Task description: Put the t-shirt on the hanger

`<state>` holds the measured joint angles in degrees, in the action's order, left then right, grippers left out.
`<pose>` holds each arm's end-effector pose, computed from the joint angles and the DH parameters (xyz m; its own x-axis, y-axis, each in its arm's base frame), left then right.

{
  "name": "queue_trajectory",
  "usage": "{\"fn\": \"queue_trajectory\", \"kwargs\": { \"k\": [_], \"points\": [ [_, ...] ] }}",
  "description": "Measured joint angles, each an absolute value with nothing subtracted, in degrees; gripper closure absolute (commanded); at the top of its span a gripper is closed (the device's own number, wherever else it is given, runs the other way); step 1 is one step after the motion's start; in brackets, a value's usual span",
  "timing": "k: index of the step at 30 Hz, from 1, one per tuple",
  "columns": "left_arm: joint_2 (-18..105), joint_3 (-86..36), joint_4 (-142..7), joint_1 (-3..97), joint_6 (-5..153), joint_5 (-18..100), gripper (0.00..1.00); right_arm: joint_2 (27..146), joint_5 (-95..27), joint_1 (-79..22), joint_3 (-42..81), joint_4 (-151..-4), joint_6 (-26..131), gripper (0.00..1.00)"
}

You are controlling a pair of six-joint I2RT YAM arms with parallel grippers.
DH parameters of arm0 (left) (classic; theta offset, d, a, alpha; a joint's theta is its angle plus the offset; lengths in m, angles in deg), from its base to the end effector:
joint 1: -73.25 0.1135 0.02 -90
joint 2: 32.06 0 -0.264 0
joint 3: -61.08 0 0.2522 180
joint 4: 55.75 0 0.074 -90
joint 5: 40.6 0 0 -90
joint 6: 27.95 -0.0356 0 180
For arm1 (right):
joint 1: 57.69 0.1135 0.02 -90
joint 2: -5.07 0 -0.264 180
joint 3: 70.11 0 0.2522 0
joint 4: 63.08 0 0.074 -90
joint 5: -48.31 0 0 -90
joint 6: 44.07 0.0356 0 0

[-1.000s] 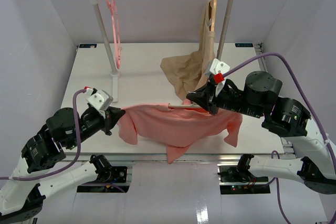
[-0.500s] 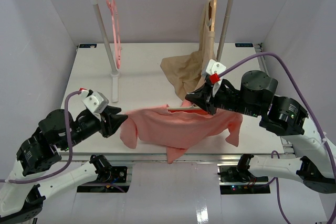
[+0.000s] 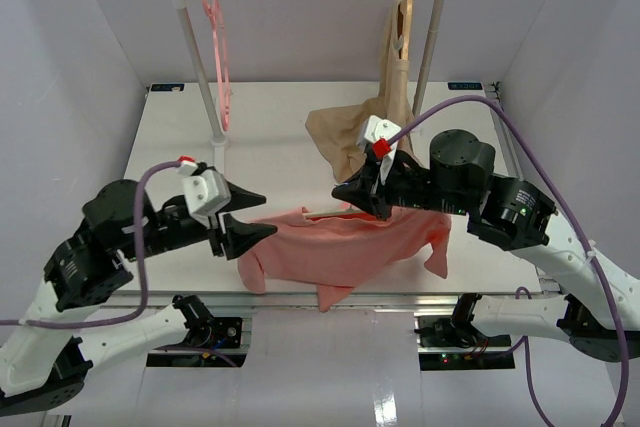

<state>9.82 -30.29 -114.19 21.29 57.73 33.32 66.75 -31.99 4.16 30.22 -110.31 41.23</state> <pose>0.0503 -0.0802 0.4647 -0.0259 0.1505 -0.9883 0.9300 0.3663 0.0314 0.0889 0.1788 0.4871 0.0075 -0.1572 -0.9875 -0.9503 0.3063 -0.0560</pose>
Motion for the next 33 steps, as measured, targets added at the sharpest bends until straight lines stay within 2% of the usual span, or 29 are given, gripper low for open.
{"fn": "queue_trajectory", "kwargs": {
  "k": [6, 8, 10, 12, 14, 22, 25, 26, 27, 29, 31, 33],
  "points": [
    [15.25, -27.20, -114.16, 21.29, 55.49, 29.85, 0.37, 66.47, -26.23, 4.16, 28.05, -105.88, 42.68, 0.92],
    [16.24, -26.73, -114.10, 21.29, 55.04, 28.16, 0.45, 66.42, -25.19, 4.16, 28.04, -104.62, 42.90, 0.92],
    [16.57, -26.20, -114.00, 21.29, 54.59, 26.37, 0.73, 66.20, -24.05, 4.16, 27.61, -103.00, 43.05, 0.92],
    [16.47, -25.74, -113.93, 21.29, 54.12, 24.30, 0.97, 65.73, -22.67, 4.15, 26.64, -101.45, 43.16, 0.92],
    [16.23, -25.48, -113.88, 21.29, 53.66, 22.30, 1.00, 65.35, -21.28, 4.13, 25.92, -100.68, 43.38, 0.92],
    [15.00, -25.07, -113.59, 21.29, 52.03, 17.89, 1.00, 65.02, -16.40, 4.16, 25.80, -99.28, 44.11, 0.92],
    [14.22, -24.52, -113.50, 21.29, 51.63, 16.88, 1.00, 65.01, -14.18, 4.19, 25.80, -99.28, 43.69, 0.88],
    [14.04, -24.42, -113.54, 21.29, 51.57, 16.70, 1.00, 65.01, -13.67, 4.20, 25.80, -99.27, 43.40, 0.83],
    [13.87, -24.34, -113.66, 21.29, 51.56, 16.57, 1.00, 65.01, -13.24, 4.20, 25.81, -99.19, 43.05, 0.73],
    [13.57, -24.29, -114.11, 21.29, 51.55, 16.32, 1.00, 65.01, -12.73, 4.20, 26.01, -99.25, 42.27, 0.44],
    [13.20, -24.27, -114.82, 21.29, 51.53, 15.83, 1.00, 65.01, -12.56, 4.20, 26.70, -100.29, 41.14, 0.10],
    [12.53, -23.83, -115.04, 21.29, 51.55, 15.46, 1.00, 64.69, -12.85, 4.20, 27.47, -102.72, 39.16, 0.03]
  ]
}}
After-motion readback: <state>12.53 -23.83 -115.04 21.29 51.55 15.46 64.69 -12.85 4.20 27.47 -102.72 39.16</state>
